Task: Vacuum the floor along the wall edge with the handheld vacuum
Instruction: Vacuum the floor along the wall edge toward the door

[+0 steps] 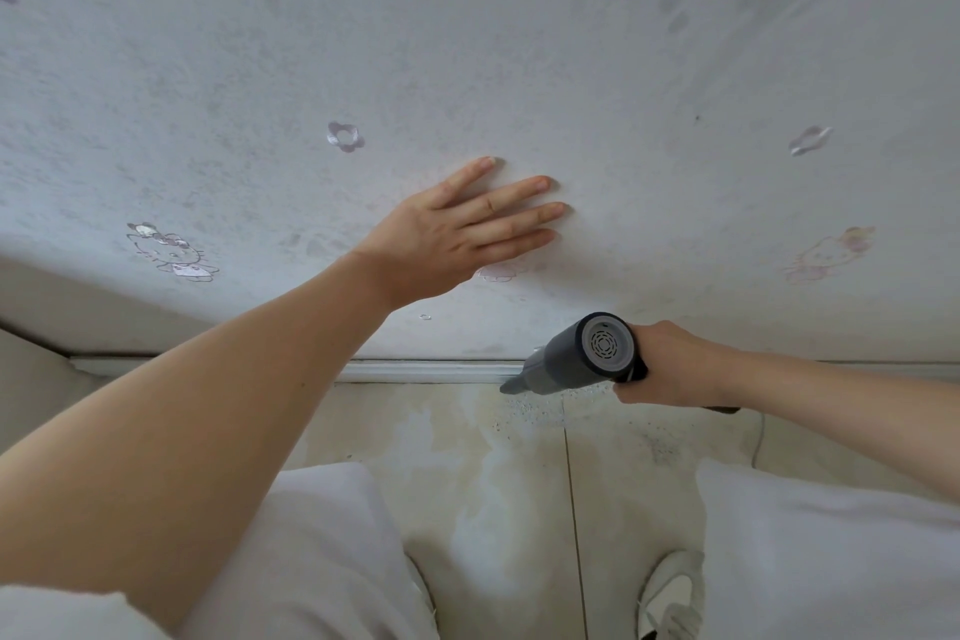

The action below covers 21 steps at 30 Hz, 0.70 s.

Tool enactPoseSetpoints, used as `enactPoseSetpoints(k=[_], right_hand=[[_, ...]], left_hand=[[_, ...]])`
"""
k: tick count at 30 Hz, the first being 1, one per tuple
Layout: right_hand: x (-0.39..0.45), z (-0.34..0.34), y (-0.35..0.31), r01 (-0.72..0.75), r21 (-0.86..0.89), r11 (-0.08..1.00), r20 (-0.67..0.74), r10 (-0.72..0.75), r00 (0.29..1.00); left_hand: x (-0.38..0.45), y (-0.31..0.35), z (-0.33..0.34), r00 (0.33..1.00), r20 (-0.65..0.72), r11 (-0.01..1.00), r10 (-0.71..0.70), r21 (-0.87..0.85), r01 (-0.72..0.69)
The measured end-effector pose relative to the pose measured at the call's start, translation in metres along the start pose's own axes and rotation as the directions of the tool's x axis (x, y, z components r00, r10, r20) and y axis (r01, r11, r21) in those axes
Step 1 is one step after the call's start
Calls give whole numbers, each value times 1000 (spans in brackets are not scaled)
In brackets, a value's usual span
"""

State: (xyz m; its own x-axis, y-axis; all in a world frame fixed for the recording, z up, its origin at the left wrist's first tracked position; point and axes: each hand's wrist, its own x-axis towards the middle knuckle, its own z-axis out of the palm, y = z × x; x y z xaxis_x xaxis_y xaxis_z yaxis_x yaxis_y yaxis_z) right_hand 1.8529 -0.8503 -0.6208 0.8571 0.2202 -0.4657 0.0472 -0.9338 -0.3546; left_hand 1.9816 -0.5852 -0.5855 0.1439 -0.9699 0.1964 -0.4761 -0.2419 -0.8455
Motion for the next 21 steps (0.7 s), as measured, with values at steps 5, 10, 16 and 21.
enactPoseSetpoints(k=[5,10,16,21], right_hand=[[-1,-5,2,-7,-15,1000,34,7,999],[-4,-4,3,3,-27,1000,60,-2,998],[-3,-1,5,14,-7,1000,26,-14,1000],[-2,2,5,4,1,1000,33,-4,999]], left_hand=[[0,0,-3,1000,4,1000,-4,-20,4],[0,-2,-4,1000,1,1000,-5,-9,5],[1,-1,-2,1000,-23,1000,-9,2,9],[1,0,0,999,-31,1000,-13,19,13]])
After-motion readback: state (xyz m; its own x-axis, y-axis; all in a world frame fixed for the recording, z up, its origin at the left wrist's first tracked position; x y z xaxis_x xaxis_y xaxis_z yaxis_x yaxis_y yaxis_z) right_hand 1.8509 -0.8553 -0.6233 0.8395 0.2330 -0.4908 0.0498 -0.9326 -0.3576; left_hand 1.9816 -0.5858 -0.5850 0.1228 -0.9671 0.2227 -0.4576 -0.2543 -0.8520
